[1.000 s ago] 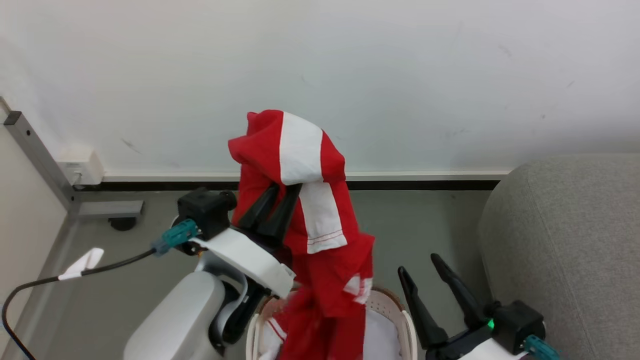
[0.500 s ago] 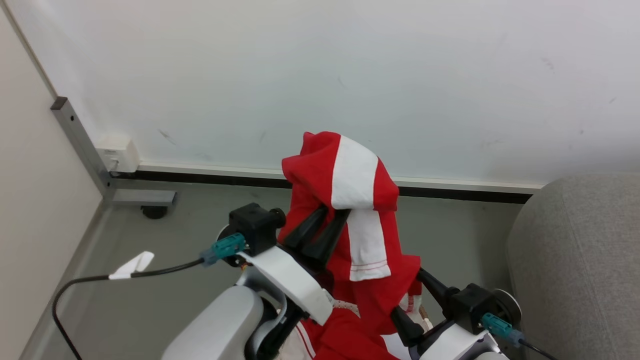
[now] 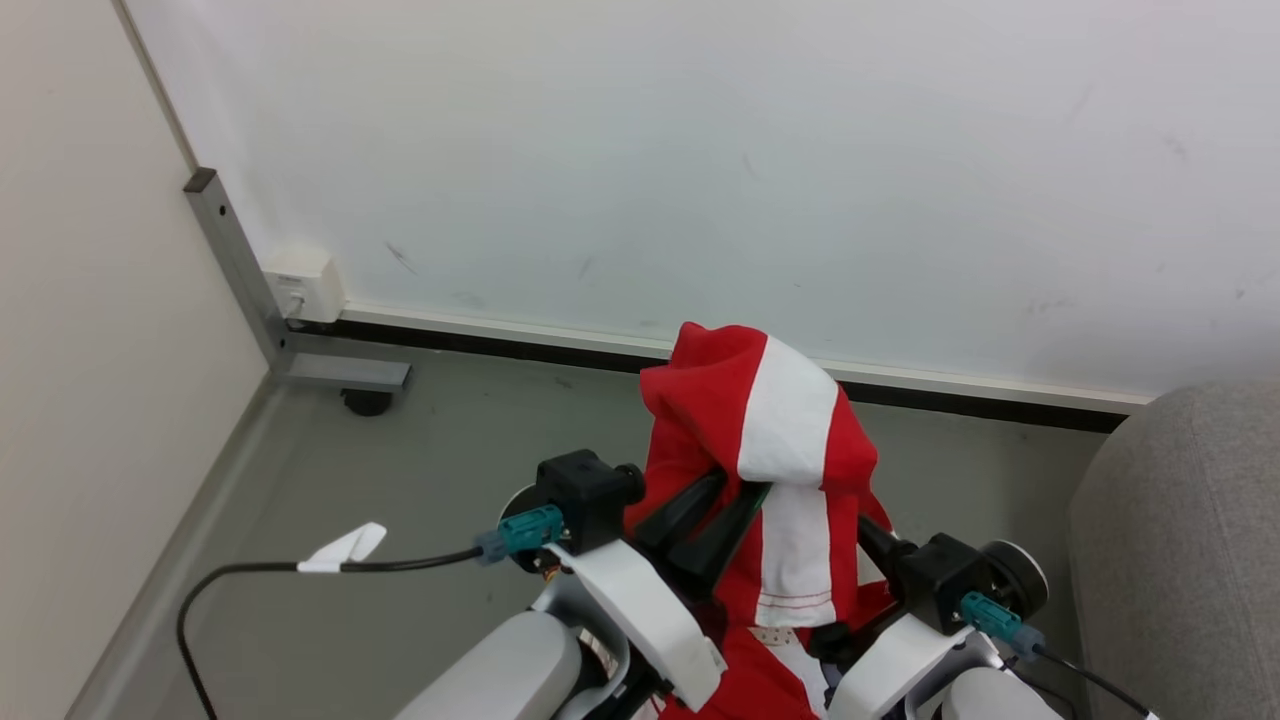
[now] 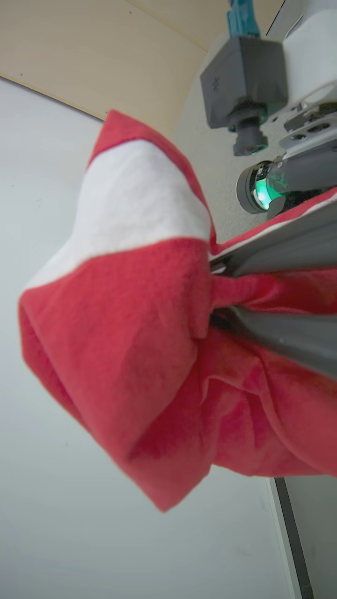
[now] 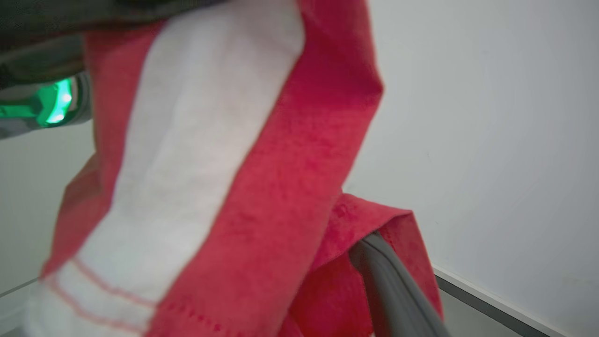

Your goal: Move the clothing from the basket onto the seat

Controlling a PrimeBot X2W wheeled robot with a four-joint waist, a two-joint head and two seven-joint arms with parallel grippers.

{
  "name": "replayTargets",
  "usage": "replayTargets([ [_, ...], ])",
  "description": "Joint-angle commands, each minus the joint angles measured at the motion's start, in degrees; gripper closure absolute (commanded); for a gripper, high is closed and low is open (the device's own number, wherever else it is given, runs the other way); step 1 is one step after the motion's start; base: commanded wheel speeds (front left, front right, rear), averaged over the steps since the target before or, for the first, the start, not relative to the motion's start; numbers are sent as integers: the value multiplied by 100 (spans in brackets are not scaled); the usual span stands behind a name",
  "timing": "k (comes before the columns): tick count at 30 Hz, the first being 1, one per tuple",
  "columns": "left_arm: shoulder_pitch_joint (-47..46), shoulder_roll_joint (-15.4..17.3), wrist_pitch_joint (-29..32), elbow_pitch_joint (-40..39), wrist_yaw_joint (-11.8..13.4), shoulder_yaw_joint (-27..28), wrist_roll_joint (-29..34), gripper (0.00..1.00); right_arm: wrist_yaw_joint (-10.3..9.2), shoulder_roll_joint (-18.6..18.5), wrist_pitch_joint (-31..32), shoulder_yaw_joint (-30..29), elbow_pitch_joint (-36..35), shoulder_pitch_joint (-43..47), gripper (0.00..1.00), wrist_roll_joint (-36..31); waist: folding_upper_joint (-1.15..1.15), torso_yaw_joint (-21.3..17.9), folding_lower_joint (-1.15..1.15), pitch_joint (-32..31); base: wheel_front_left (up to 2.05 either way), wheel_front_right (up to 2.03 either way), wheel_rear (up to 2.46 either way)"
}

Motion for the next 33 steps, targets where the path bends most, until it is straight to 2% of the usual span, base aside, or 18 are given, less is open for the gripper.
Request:
replayTargets([
  [1,67,-9,3,-5,-29,-17,-42,100,-12,5,-1,18,46,-108,0,-33,0,19,0,10,0,0,0],
  [13,47,-63,4,8,-54,-173,-76,100,-12,112,-1,540,420,-649,0,155,0,100,0,53,0,0,0],
  [18,24,-48,-17,33,-67,-198,-91,100,-12,133,-1,677,325,-773,0,191,0,123,0,68,0,0,0],
  [19,19,-40,-24,39,-65,-194,-93,100,-12,120,-1,679,295,-771,11,200,0,118,0,68,0,0,0],
  [20,16,-29,-31,46,-60,-189,-98,100,-12,107,-2,681,240,-772,100,198,0,111,0,67,0,0,0],
  [33,4,86,-126,142,38,-87,-172,100,-12,-76,-2,700,-105,-490,100,417,0,-80,0,75,0,0,0],
])
